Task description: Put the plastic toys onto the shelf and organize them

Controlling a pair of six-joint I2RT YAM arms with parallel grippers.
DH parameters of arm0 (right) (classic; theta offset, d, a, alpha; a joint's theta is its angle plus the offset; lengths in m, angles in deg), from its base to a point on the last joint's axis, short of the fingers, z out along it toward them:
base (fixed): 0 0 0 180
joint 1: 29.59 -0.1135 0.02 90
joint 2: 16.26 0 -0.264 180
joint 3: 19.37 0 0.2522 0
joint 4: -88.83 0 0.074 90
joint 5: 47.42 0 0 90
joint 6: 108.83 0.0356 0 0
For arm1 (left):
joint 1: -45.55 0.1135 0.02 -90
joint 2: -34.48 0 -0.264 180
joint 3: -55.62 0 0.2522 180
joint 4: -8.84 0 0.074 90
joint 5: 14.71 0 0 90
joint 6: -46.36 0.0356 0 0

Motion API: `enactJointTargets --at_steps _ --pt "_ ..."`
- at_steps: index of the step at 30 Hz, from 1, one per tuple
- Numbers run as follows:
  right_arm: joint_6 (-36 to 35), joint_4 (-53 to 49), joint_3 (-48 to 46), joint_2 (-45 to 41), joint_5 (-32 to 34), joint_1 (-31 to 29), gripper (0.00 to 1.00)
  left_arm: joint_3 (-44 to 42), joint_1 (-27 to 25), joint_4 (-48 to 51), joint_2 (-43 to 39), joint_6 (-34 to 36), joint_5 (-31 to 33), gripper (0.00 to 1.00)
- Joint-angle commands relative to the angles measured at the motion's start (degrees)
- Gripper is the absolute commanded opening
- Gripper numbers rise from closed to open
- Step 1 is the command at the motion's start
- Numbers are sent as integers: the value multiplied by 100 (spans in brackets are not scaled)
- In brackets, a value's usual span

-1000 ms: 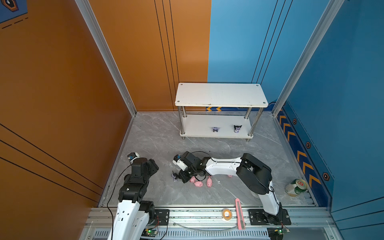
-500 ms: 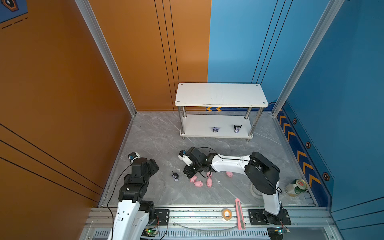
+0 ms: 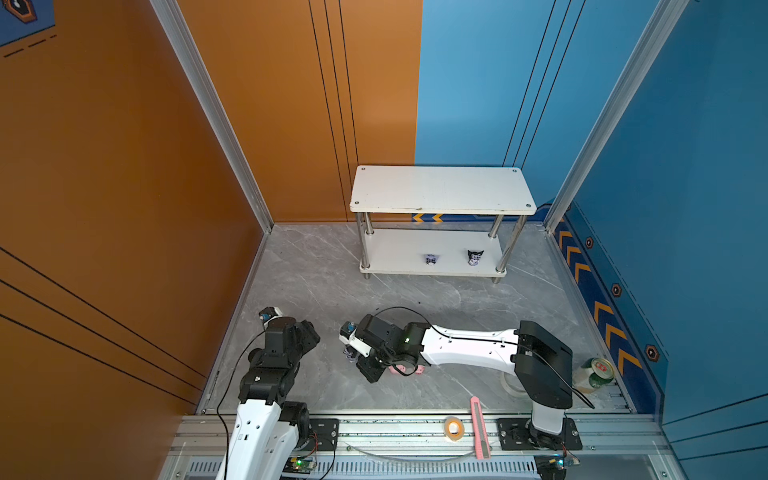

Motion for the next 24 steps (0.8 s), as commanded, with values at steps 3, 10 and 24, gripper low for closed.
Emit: enactJointTargets --at_steps 3,10,24 --pt "-81 -141 296 260 234 102 0 -170 31 -79 -15 -54 -265 73" --pt "-84 -28 576 597 235 284 0 -270 18 -138 11 -123 -327 73" --pt "-150 3 581 514 315 603 0 -273 -211 -246 237 -85 -390 78"
